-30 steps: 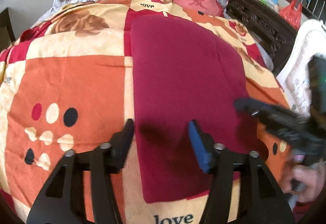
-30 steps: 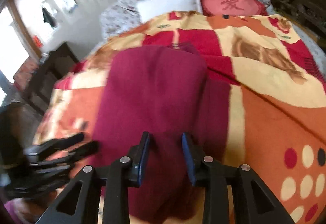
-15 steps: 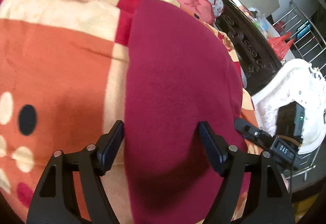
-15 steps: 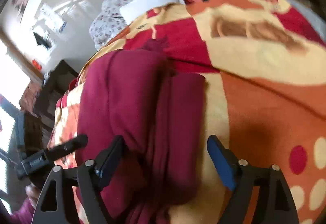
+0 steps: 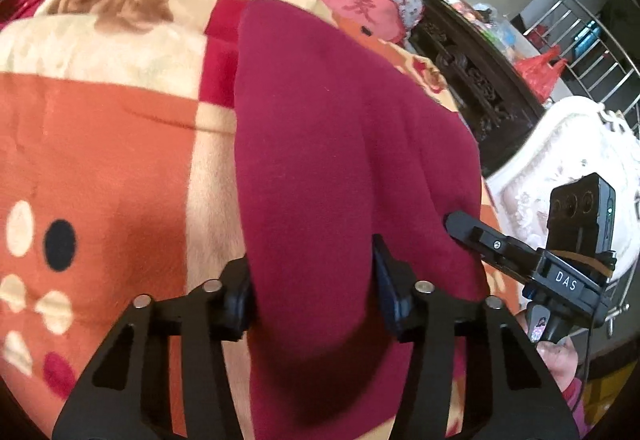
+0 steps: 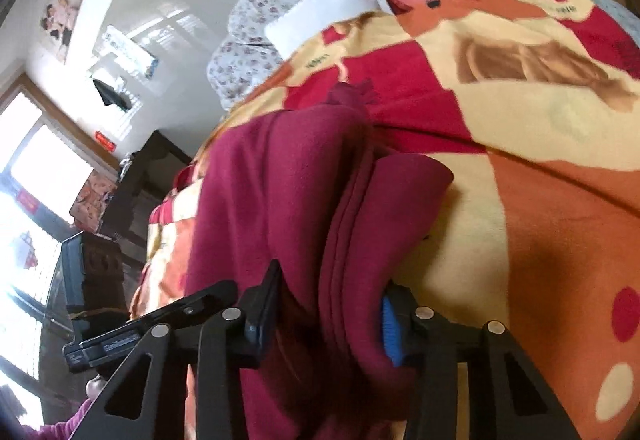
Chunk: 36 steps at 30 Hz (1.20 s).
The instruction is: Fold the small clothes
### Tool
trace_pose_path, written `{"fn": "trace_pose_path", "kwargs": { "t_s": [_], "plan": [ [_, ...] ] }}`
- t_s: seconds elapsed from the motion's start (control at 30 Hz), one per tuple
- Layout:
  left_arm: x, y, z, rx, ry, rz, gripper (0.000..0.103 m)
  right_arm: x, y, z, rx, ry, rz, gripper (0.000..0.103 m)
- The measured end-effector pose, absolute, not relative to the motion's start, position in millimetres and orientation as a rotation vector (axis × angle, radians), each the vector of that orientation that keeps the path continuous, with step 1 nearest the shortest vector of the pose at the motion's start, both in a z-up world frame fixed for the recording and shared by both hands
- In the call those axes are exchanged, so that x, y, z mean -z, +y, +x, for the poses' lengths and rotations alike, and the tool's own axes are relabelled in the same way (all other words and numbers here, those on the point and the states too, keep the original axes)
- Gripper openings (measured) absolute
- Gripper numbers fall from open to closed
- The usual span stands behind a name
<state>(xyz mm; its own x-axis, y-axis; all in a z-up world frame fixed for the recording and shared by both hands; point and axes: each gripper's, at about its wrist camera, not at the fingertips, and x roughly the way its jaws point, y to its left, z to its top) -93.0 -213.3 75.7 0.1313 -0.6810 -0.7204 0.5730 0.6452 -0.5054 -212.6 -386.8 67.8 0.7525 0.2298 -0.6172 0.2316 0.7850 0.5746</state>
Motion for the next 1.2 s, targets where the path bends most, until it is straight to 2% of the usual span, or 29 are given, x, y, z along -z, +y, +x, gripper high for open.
{"fn": "trace_pose_path", "kwargs": {
  "t_s": [0.23,0.33,0.5,0.73,0.83,1.0,1.1,1.2],
  "plan": [
    [-113,-157,-130,0.887,1.107,-0.054,0.049,-97,-328,-239,-0.104,0.748,0.674,0.041],
    [-103,-132,-145,0.848,1.126,-0.012,0.049,-83,-306,-246,-0.123,0.781,0.677,0.041],
    [-63,-120,-150,0.764,1.183,0.004,0.050,-35,-302,-248,-0.019,0.938,0.733,0.046],
    [-76,-112,-157,0.695,1.159,-0.015,0.051,-106,-285,-265,-0.008,0.807,0.552,0.048],
    [-83,-110,-163,0.657,1.124,0.017,0.051,-115,-263,-252,-0.052,0.801,0.470,0.047],
    [-99,-107,-165,0.597,1.016,0.091,0.054,-87,-239,-230,-0.073,0.877,0.380,0.047],
    [-104,-101,-165,0.579,0.992,0.106,0.054,-52,-238,-222,0.024,0.994,0.280,0.048],
    [-108,-101,-166,0.561,0.963,0.119,0.054,-44,-250,-228,0.022,0.966,0.358,0.048]
  ]
}}
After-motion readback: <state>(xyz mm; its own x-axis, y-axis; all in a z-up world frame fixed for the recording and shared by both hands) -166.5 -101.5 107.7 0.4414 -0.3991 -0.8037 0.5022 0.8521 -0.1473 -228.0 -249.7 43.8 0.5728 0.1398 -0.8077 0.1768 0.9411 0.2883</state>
